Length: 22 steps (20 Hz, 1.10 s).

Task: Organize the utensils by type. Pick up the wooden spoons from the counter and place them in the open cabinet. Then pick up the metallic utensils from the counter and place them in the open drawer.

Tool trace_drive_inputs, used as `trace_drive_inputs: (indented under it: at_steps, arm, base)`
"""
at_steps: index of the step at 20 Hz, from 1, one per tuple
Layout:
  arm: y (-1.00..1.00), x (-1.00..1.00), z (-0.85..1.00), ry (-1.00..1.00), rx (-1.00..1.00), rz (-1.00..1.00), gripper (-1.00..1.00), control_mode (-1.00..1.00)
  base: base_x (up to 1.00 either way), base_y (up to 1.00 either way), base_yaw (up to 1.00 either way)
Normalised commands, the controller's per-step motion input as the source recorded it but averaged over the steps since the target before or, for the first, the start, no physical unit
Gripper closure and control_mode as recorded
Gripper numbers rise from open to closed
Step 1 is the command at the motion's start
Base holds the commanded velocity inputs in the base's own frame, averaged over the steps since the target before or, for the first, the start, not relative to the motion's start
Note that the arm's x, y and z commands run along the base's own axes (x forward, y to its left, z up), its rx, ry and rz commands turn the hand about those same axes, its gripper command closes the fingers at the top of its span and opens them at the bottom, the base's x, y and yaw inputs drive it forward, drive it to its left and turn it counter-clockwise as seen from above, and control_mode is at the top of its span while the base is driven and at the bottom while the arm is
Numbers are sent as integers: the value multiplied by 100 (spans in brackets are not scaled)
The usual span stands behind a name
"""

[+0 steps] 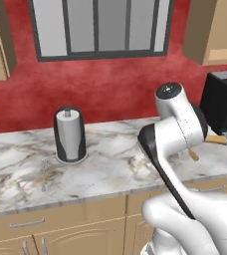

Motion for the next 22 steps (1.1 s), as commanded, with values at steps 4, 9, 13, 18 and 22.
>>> trace_drive_inputs:
  at_steps: [4,9,13,18,22]
  arm:
    - [0,0,0,0,0,0,100,100]
    - [0,0,0,0,0,0,100,100]
    - [0,0,0,0,0,0,100,100]
    - [0,0,0,0,0,0,100,100]
    - [0,0,0,0,0,0,100,100]
  base:
    - [-3,-51,-5]
    - [1,-58,0]
    - [1,-53,0]
    - [0,-53,0]
    - [1,-51,0]
